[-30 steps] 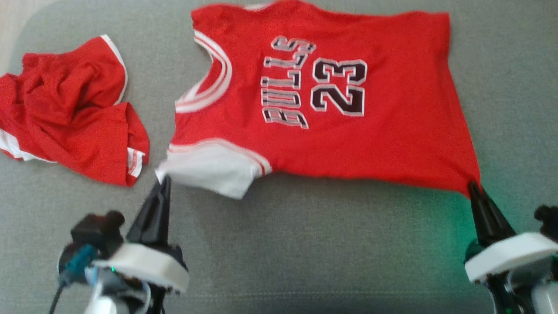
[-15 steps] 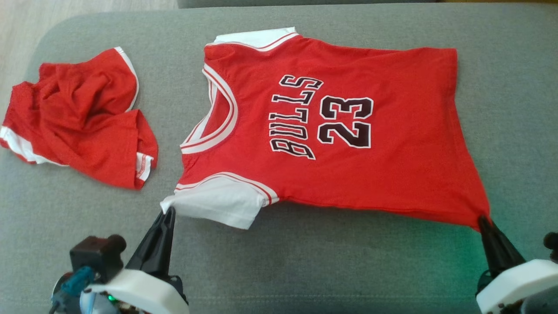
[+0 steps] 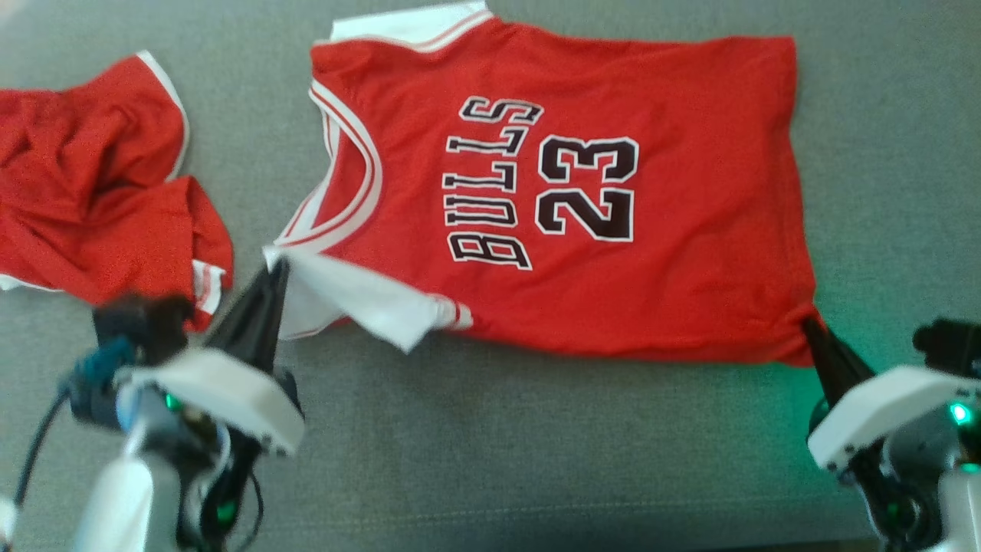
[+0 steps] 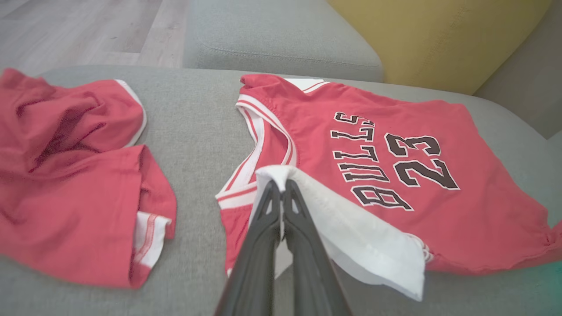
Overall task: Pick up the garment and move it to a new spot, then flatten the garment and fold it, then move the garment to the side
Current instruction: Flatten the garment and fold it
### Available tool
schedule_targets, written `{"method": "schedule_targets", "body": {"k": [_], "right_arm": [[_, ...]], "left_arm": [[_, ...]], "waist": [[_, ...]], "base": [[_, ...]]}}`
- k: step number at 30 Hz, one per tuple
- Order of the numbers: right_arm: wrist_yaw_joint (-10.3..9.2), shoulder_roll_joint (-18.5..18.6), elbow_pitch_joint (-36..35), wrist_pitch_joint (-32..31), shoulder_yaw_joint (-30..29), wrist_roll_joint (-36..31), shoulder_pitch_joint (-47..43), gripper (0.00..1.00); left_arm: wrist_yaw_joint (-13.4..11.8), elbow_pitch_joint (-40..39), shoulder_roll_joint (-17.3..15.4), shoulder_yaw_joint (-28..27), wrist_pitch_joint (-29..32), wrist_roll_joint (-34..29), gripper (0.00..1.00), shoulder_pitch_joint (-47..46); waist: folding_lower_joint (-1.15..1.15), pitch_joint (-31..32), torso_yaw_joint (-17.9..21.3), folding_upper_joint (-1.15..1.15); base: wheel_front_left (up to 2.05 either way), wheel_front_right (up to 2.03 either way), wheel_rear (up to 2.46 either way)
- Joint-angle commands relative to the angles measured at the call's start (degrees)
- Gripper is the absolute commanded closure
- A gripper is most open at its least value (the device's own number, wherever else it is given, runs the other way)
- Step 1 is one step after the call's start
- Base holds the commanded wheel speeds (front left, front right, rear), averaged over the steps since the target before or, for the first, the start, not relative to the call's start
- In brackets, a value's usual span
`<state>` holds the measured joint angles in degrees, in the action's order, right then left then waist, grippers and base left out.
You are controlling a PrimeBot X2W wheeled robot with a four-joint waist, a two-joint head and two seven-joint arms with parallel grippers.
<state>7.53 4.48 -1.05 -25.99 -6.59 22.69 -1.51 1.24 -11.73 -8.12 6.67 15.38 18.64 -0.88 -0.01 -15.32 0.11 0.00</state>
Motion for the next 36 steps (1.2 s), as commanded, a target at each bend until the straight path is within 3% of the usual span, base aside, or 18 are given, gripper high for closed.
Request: {"method": "schedule_targets", "body": {"k": [1, 15, 16, 17, 18, 19, 24, 29, 36], "right_arm": [[-0.04, 1.55, -0.96, -0.07, 1.14, -0.34, 2.51, 1.0], [-0.04, 3.3, 3.98, 5.11, 3.57, 0.25, 14.06, 1.0], [-0.04, 3.59, 4.1, 6.2, 4.29, 0.32, 14.44, 0.93], [-0.04, 3.83, 3.87, 8.13, 4.9, 0.45, 14.86, 0.51], [-0.04, 3.89, 3.85, 10.02, 5.2, 0.65, 15.15, 0.0], [-0.04, 4.09, 3.95, 11.75, 5.64, 0.6, 15.32, 0.0], [-0.04, 4.46, 4.08, 22.2, 6.71, -1.19, 15.54, 0.0], [-0.04, 4.78, 1.47, 31.94, 7.06, -7.11, 14.86, 0.0], [-0.04, 3.41, -3.71, 33.18, 7.57, -11.37, 9.34, 0.0]], "left_arm": [[0.69, -0.77, -1.32, -2.16, 0.34, 0.3, 1.0, -3.88], [4.51, 13.9, -4.43, -0.03, -2.01, 0.99, 1.0, -21.99], [4.65, 15.05, -4.38, 0.21, -2.6, 1.09, 1.0, -22.56], [4.74, 16.15, -4.25, 0.32, -3.3, 1.23, 0.8, -23.04], [4.79, 17.17, -4.05, 0.35, -4.04, 1.42, 0.56, -23.39], [4.82, 18.02, -3.78, 0.33, -4.9, 1.6, 0.0, -23.63], [3.98, 19.81, -2.45, -0.4, -12.12, 1.07, 0.0, -23.67], [0.84, 18.66, -1.24, -0.32, -24.01, -3.17, 0.0, -21.08], [-2.01, 15.19, -0.03, -0.24, -29.38, -5.49, 0.0, -13.58]], "waist": [[0.01, -1.72, 0.31, 0.0], [0.01, -6.54, 0.94, 0.0], [0.01, -6.7, 0.91, 0.0], [0.01, -6.9, 0.89, 0.0], [0.01, -7.13, 0.9, 0.0], [0.01, -7.27, 0.88, 0.0], [0.01, -7.49, 0.75, 0.0], [0.01, -6.0, 0.56, 0.0], [0.01, -2.44, 0.52, 0.0]], "base": [[0.0, 0.0, 0.0], [0.0, 0.0, 0.0], [0.0, 0.0, 0.0], [0.0, 0.0, 0.0], [0.0, 0.0, 0.0], [0.0, 0.0, 0.0], [0.0, 0.0, 0.0], [0.0, 0.0, 0.0], [0.0, 0.0, 0.0]]}}
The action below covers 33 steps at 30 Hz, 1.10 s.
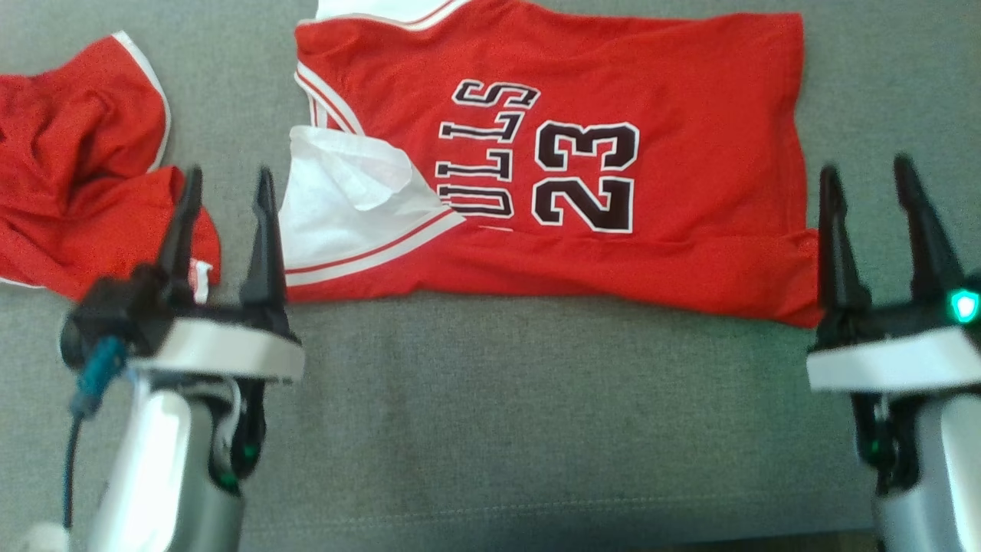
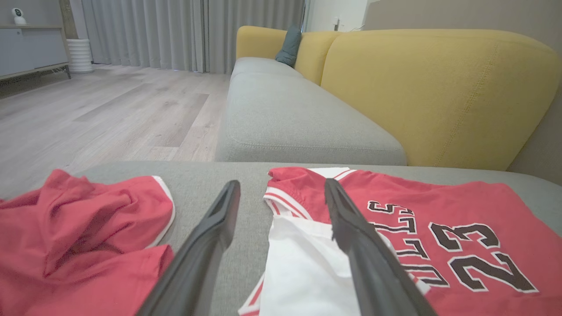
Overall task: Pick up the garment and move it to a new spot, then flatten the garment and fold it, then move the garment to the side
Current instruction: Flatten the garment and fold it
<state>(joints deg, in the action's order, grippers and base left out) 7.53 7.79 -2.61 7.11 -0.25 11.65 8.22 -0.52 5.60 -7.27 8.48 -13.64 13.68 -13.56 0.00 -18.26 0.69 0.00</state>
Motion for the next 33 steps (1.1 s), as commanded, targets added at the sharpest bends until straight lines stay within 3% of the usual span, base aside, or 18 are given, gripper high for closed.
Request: {"method": "schedule_targets", "body": {"k": [1, 19, 24, 33], "right_arm": [[-0.04, -0.14, -2.61, -0.23, 1.12, -0.61, -1.44, 0.0], [-0.04, -2.15, -4.41, -2.58, 1.42, 0.08, -7.85, 0.0], [-0.04, -1.88, -3.23, -3.33, 0.75, 0.75, -7.73, 0.0], [-0.04, -1.09, 3.06, -12.17, -0.88, 2.8, -7.19, 0.0]], "left_arm": [[-0.51, -2.52, -0.71, -2.0, -0.52, -0.62, 0.0, 0.19], [-2.25, -2.95, -0.81, -1.64, -0.71, -0.64, 0.0, 6.81], [-1.33, -1.98, -1.23, -0.2, 0.8, -0.65, 0.0, 6.06], [1.14, 4.7, -1.27, 1.46, 9.21, 2.59, 0.0, 3.42]], "waist": [[0.0, 0.88, -0.12, 0.0], [0.0, 3.6, -0.44, 0.0], [0.0, 2.99, -0.68, 0.0], [0.0, -0.65, -0.53, 0.0]], "base": [[0.0, 0.0, 0.0], [0.0, 0.0, 0.0], [0.0, 0.0, 0.0], [0.0, 0.0, 0.0]]}}
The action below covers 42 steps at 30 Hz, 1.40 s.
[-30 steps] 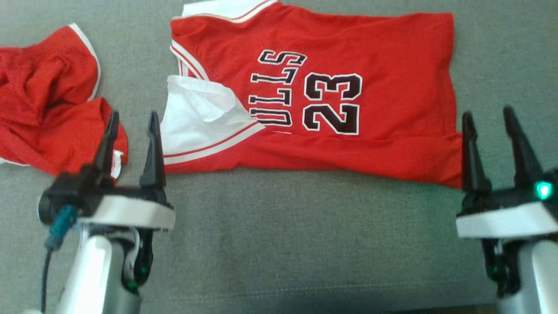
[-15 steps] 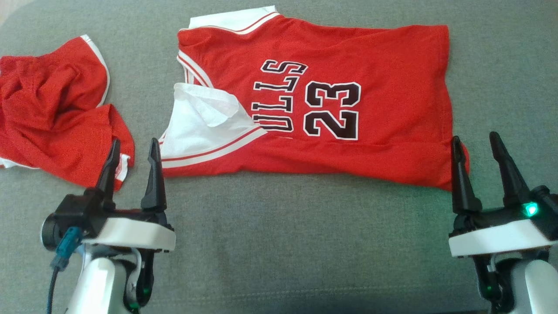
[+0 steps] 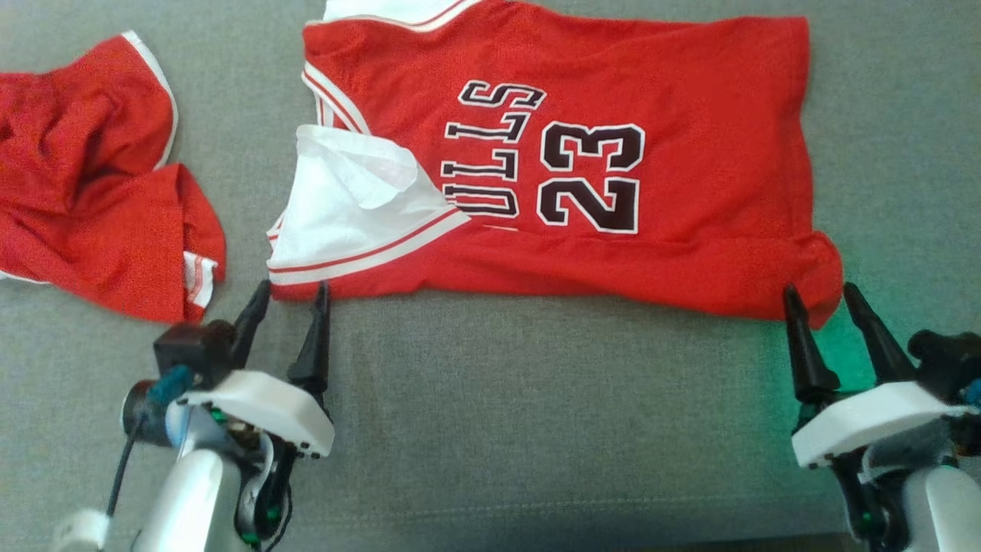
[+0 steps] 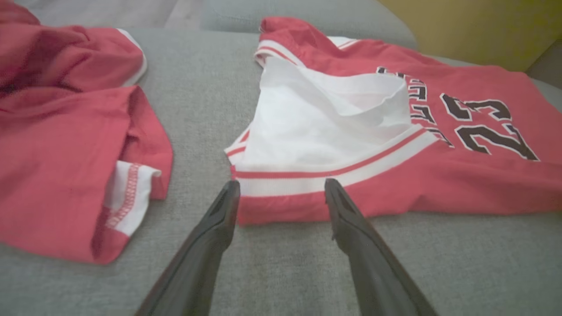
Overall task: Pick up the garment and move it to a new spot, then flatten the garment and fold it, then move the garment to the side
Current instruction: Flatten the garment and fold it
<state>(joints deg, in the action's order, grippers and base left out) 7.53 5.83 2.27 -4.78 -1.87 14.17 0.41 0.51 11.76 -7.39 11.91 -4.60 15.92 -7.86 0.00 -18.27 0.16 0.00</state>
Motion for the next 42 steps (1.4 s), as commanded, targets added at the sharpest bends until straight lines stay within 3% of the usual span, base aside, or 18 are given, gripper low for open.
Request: {"method": "schedule_targets", "body": {"k": [1, 14, 16, 17, 18, 19, 20, 33, 42], "right_arm": [[-0.04, 0.75, -1.42, -1.44, 0.22, 0.44, 0.75, 0.0], [-0.04, -1.13, -1.03, -12.27, -2.19, -0.17, 3.71, 0.0], [-0.04, -1.21, -0.92, -12.83, -2.21, 0.06, 3.99, 0.0], [-0.04, -1.29, -0.74, -13.41, -2.37, 0.35, 4.21, 0.01], [-0.04, -1.34, -0.61, -13.96, -2.49, 0.53, 4.39, 0.55], [-0.04, -1.38, -0.59, -14.32, -2.57, 0.67, 4.58, 0.92], [-0.04, -1.42, -0.56, -14.7, -2.68, 0.93, 4.71, 1.0], [-0.04, -0.84, -3.71, -17.71, -4.65, 3.58, 0.62, 1.0], [-0.04, -1.45, -7.52, -20.97, -6.79, 3.72, -8.04, 1.0]], "left_arm": [[0.28, -0.91, -1.24, -1.96, 1.16, 0.71, 0.0, -2.63], [1.92, 1.86, -1.98, -1.98, 11.88, 5.64, 0.0, -6.01], [2.03, 1.84, -2.04, -1.85, 12.39, 5.8, 0.04, -6.13], [2.2, 1.79, -2.09, -1.77, 12.75, 6.05, 0.52, -6.24], [2.25, 1.57, -2.25, -1.68, 12.66, 5.96, 1.0, -6.35], [2.32, 1.5, -2.39, -1.48, 12.79, 5.85, 1.0, -6.41], [2.45, 1.34, -2.43, -1.34, 12.76, 5.9, 1.0, -6.46], [1.46, -2.87, -3.1, -1.83, 11.18, 6.87, 1.0, -1.39], [-1.81, -9.92, -3.7, -1.89, 15.42, 8.2, 1.0, 10.15]], "waist": [[0.0, -1.1, -0.04, 0.0], [0.0, -4.53, -0.38, 0.0], [0.0, -4.67, -0.43, 0.0], [0.0, -4.79, -0.47, 0.0], [0.0, -4.9, -0.51, 0.0], [0.0, -4.97, -0.55, 0.0], [0.0, -5.02, -0.6, 0.0], [0.0, -0.74, -2.22, 0.0], [0.0, 5.71, -3.08, 0.0]], "base": [[0.0, 0.0, 0.0], [0.0, 0.0, 0.0], [0.0, 0.0, 0.0], [0.0, 0.0, 0.0], [0.0, 0.0, 0.0], [0.0, 0.0, 0.0], [0.0, 0.0, 0.0], [0.0, 0.0, 0.0], [0.0, 0.0, 0.0]]}}
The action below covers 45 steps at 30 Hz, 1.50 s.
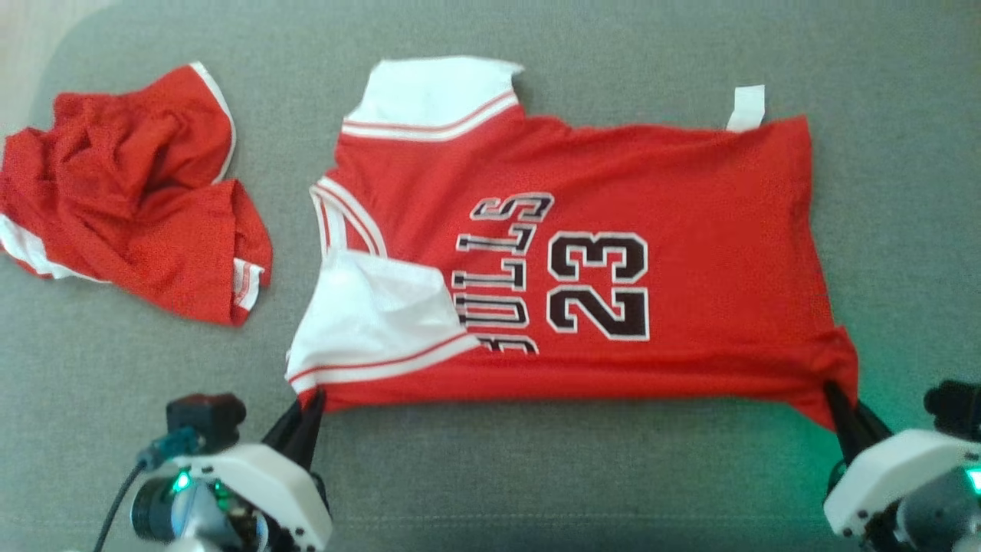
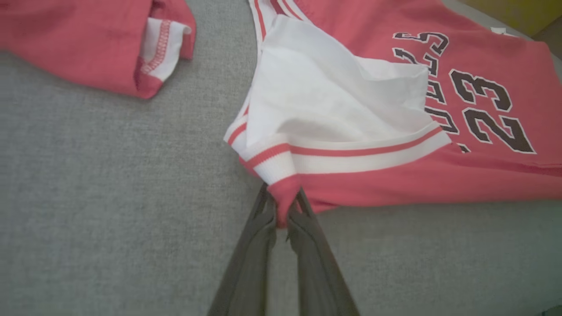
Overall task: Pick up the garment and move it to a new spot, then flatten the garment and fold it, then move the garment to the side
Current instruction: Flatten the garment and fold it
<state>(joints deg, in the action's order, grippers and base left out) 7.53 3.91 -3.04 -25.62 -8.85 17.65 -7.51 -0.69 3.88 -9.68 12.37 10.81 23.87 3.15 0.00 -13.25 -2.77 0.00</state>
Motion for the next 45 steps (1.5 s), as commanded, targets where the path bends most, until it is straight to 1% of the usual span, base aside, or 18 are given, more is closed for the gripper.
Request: {"method": "schedule_targets", "body": {"k": [1, 7, 8, 9, 10, 11, 15, 16, 21, 24, 28, 39, 42, 45], "right_arm": [[-0.04, 0.33, -2.39, -0.31, -0.08, 0.28, -0.8, 1.0], [-0.04, -0.28, -3.93, -0.53, -0.61, 0.73, -3.53, 1.0], [-0.04, -0.34, -4.3, -0.21, -0.48, 0.87, -3.69, 0.71], [-0.04, -0.39, -4.63, 0.21, -0.38, 0.8, -3.77, 0.2], [-0.04, -0.43, -4.77, 0.43, -0.2, 0.79, -3.77, 0.0], [-0.04, -0.46, -5.02, 0.97, -0.02, 0.7, -3.58, 0.0], [-0.04, 0.55, -7.28, 7.68, 1.14, -1.31, -0.92, 0.0], [-0.04, 0.55, -7.28, 7.68, 1.14, -1.31, -0.92, 0.0], [-0.04, 1.38, -10.26, 16.14, 2.62, -3.8, 2.18, 0.0], [-0.04, 1.65, -11.72, 18.6, 4.03, -4.77, 4.02, 0.0], [-0.04, 1.68, -12.73, 19.22, 5.33, -5.36, 5.74, 0.0], [-0.04, 1.48, -11.85, 19.47, 6.69, -4.95, 6.98, 0.0], [-0.04, 1.35, -11.93, 19.3, 6.17, -4.85, 7.25, 0.0], [-0.04, 1.17, -12.38, 18.86, 5.68, -4.81, 7.8, 0.0]], "left_arm": [[-0.77, -2.49, -1.43, -2.31, 0.25, 0.37, 1.0, -0.14], [-1.24, -3.19, -1.71, -2.21, 0.79, 0.74, 1.0, 1.78], [-1.36, -3.18, -1.73, -2.09, 0.89, 0.64, 0.86, 1.78], [-1.59, -3.23, -1.75, -2.08, 0.81, 0.43, 0.42, 1.63], [-1.68, -3.25, -1.76, -2.06, 0.71, 0.34, 0.0, 1.46], [-1.75, -3.35, -1.67, -2.03, 0.62, 0.37, 0.0, 1.26], [-3.81, -5.78, -1.57, -2.39, -3.26, -2.47, 0.0, -0.26], [-3.81, -5.78, -1.57, -2.39, -3.26, -2.47, 0.0, -0.26], [-5.64, -9.83, -0.98, -2.75, -10.09, -5.87, 0.0, -2.9], [-6.41, -11.59, -1.03, -3.18, -13.49, -7.49, 0.0, -4.63], [-6.87, -12.15, -1.52, -3.55, -15.67, -8.72, 0.0, -6.3], [-7.54, -10.41, -2.07, -3.5, -15.68, -9.09, 0.0, -7.2], [-6.65, -9.93, -1.88, -2.75, -15.01, -8.38, 0.0, -8.54], [-4.76, -8.07, -1.55, -1.19, -13.54, -7.69, 0.0, -12.87]], "waist": [[0.0, 1.06, -0.16, 0.0], [0.0, 2.14, 0.02, 0.0], [0.0, 2.18, 0.1, 0.0], [0.0, 2.17, 0.21, 0.0], [0.0, 2.16, 0.33, 0.0], [0.0, 2.13, 0.45, 0.0], [0.0, 2.22, 1.0, 0.0], [0.0, 2.22, 1.0, 0.0], [0.0, 2.88, 1.3, 0.0], [0.0, 3.23, 1.64, 0.0], [0.0, 3.46, 2.07, 0.0], [0.0, 2.58, 2.6, 0.0], [0.0, 1.46, 2.15, 0.0], [0.0, -0.51, 1.71, 0.0]], "base": [[0.0, 0.0, 0.0], [0.0, 0.0, 0.0], [0.0, 0.0, 0.0], [0.0, 0.0, 0.0], [0.0, 0.0, 0.0], [0.0, 0.0, 0.0], [0.0, 0.0, 0.0], [0.0, 0.0, 0.0], [0.0, 0.0, 0.0], [0.0, 0.0, 0.0], [0.0, 0.0, 0.0], [0.0, 0.0, 0.0], [0.0, 0.0, 0.0], [0.0, 0.0, 0.0]]}}
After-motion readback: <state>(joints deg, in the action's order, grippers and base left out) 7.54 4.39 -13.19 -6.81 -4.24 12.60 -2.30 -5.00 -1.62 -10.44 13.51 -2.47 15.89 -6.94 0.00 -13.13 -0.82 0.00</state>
